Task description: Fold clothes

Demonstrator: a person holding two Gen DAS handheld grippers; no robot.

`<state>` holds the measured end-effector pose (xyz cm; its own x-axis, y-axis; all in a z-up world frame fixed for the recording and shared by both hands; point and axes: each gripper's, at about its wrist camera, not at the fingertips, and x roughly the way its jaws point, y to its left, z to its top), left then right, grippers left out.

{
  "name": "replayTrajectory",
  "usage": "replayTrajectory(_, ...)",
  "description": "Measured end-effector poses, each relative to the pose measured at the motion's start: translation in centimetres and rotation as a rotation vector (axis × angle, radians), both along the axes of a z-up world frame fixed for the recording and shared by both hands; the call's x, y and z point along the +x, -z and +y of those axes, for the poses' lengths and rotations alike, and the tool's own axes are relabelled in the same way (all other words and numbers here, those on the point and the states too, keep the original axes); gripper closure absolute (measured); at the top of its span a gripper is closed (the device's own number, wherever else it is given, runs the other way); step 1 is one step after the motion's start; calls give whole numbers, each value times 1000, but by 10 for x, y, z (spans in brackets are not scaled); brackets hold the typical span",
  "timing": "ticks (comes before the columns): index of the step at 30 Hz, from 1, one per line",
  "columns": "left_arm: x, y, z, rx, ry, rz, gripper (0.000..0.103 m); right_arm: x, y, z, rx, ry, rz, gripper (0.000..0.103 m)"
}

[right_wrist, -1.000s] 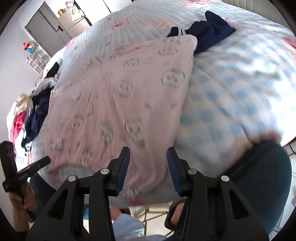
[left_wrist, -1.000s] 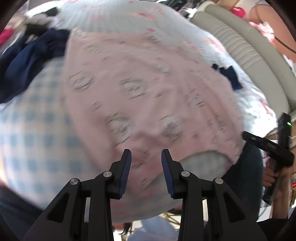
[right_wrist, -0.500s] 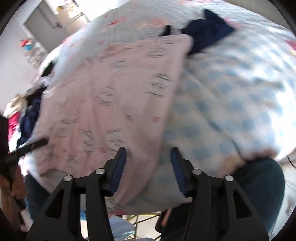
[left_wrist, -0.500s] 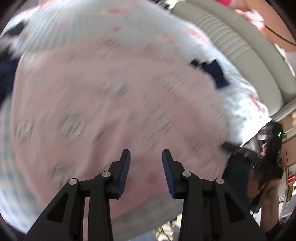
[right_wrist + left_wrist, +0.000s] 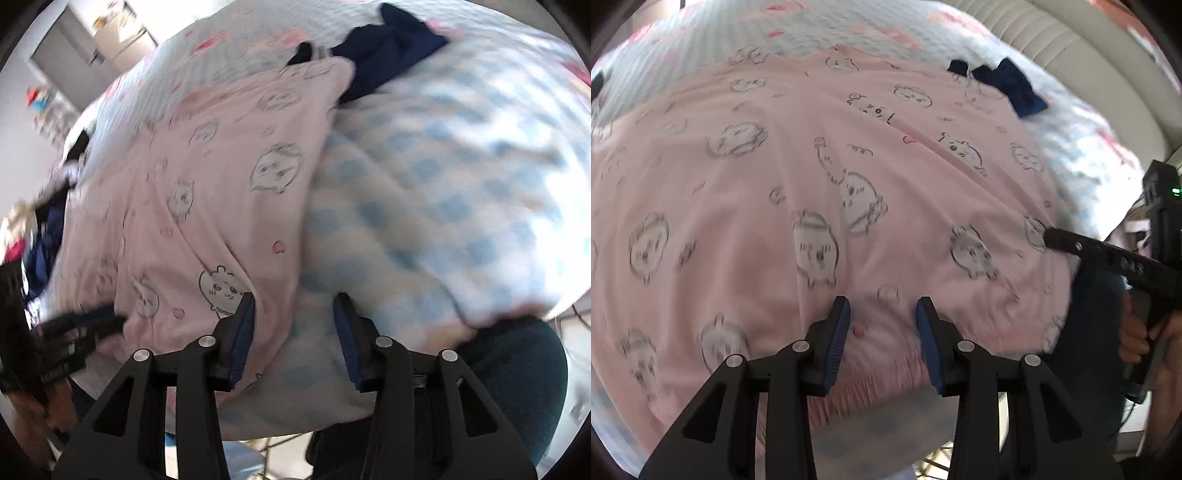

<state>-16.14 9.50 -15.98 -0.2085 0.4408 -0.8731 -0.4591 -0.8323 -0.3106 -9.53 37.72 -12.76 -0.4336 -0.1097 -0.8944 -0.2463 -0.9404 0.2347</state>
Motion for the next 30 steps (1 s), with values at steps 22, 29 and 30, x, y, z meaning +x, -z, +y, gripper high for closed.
replayTrajectory(22,-21,3,40,73,73,-39,55,-36,6,-11,-101,-48,28,48)
replayTrajectory(29,-28,-6,44,47,53,2,56,-41,4,-1,-112,-27,35,54)
replayTrajectory(30,-28,-8,47,47,54,11,56,-43,4,0,-107,-25,34,54)
